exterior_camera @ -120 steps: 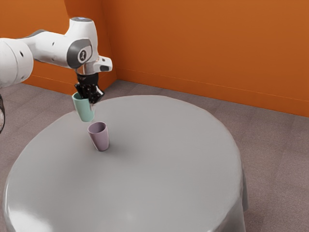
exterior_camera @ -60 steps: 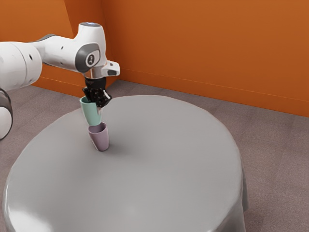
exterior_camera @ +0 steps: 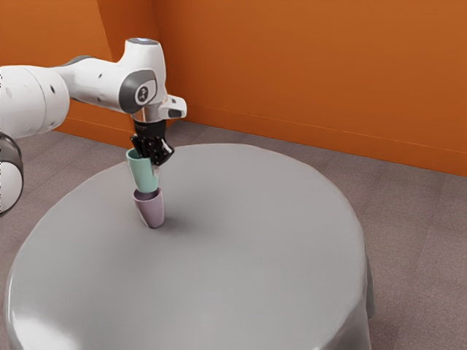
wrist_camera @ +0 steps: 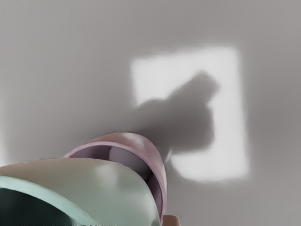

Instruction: Place the left cup onto the right cup

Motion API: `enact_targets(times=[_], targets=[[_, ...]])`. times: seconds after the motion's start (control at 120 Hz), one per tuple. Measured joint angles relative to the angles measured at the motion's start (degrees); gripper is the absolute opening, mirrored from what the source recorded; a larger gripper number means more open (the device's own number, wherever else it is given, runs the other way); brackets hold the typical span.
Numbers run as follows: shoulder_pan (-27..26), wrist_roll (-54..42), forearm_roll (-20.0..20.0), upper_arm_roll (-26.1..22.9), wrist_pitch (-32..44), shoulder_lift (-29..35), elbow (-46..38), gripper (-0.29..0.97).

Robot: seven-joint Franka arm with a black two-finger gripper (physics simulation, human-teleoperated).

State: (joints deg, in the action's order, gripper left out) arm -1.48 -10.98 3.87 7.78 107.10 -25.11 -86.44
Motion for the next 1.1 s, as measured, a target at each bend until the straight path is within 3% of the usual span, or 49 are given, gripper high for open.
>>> enact_targets(times=[1.1], targets=[[0.79, 0.94, -0.15, 0.03, 1.32, -1.69, -0.95, -0.10]])
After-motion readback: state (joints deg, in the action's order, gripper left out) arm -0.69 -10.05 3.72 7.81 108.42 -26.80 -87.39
